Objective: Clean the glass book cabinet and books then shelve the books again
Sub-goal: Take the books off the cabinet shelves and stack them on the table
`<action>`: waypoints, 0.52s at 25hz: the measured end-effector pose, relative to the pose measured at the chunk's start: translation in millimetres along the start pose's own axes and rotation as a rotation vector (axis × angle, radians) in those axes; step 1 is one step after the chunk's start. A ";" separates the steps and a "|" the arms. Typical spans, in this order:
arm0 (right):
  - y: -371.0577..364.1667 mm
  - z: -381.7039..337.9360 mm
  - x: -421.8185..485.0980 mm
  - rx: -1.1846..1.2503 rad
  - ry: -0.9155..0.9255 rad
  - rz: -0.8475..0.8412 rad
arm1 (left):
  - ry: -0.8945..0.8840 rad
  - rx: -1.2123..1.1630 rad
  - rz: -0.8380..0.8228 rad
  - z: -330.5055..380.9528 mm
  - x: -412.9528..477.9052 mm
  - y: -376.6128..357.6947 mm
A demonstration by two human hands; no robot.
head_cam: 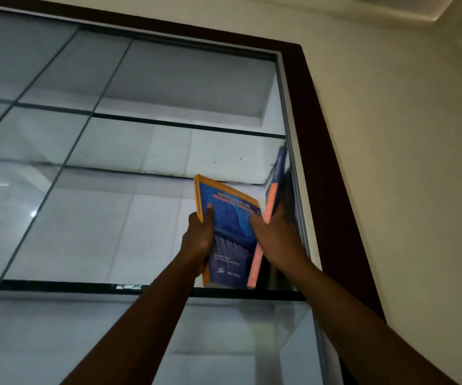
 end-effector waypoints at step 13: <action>10.9 -32.3 -23.7 -0.143 -0.142 0.085 | -0.190 0.372 0.086 41.4 -44.3 9.4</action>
Point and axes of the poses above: each hand's wrist, its own x-axis towards the middle knuckle, its own y-axis out of the back of the hand, z = x × y, the point moved 10 cm from there along x, towards the middle knuckle, and after that the axes turned 10 degrees about x, right-handed, at the moved point
